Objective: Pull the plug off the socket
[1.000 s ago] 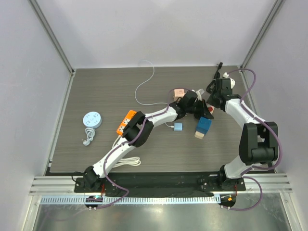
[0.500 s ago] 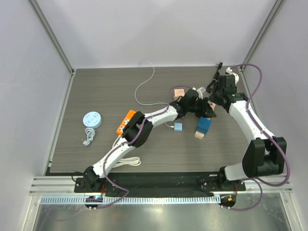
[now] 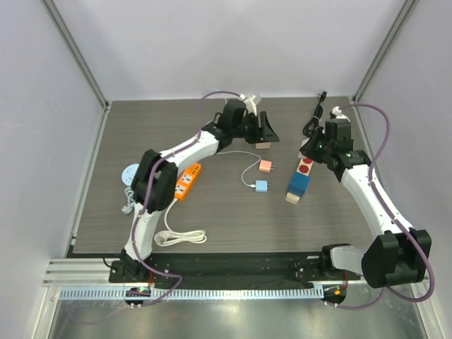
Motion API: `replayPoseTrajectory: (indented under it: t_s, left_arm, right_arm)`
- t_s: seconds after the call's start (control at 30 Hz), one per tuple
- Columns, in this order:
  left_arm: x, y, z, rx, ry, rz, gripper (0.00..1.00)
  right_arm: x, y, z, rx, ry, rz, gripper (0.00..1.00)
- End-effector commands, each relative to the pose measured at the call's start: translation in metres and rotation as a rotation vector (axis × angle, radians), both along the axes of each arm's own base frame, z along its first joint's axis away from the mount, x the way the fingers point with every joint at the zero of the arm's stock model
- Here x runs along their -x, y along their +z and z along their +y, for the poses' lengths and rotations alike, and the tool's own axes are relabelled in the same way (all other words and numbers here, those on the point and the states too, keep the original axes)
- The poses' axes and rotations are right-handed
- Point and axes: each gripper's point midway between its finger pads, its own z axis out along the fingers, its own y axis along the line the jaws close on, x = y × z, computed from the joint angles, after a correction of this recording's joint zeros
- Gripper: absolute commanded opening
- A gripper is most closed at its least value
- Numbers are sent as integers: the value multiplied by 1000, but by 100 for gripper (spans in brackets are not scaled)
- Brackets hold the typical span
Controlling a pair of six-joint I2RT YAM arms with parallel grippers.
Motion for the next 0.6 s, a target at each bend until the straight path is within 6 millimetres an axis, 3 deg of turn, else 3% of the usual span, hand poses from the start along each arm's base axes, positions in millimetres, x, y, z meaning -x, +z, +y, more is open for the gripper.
replayPoseTrajectory:
  t_s: [0.0,0.03,0.07,0.13,0.17,0.23,0.27,0.3,0.33,0.37,0.5,0.57]
  left_arm:
    - [-6,56,42,15,41,-199,54]
    - [-10,59,54,9,69,-215,55]
    - [-20,62,75,-2,114,-228,56]
    - [-23,65,102,-6,159,-240,56]
    - [-35,67,124,-4,206,-238,56]
    - [-35,65,150,31,238,-218,57]
    - [-48,70,174,53,291,-238,56]
    - [-50,69,187,61,316,-239,56]
    - [-46,62,202,66,345,-223,56]
    - [-55,67,225,82,395,-254,55]
    - [-62,62,269,57,482,-277,56]
    - [-64,58,284,34,505,-288,56]
  right_arm:
    - [11,1,61,-199,193,-48,1]
    - [14,-2,73,-220,232,-48,1]
    - [22,-7,98,-232,304,-35,1]
    - [28,-16,121,-228,367,-26,1]
    - [31,-23,135,-223,397,-14,1]
    - [40,-21,171,-242,470,-36,1]
    - [42,-21,184,-260,493,-44,1]
    - [48,-20,207,-290,546,-61,1]
    - [52,-23,219,-315,569,-55,1]
    - [55,-25,231,-348,583,-48,1]
    - [55,-40,281,-394,659,-40,1]
    - [52,-65,295,-373,655,9,1]
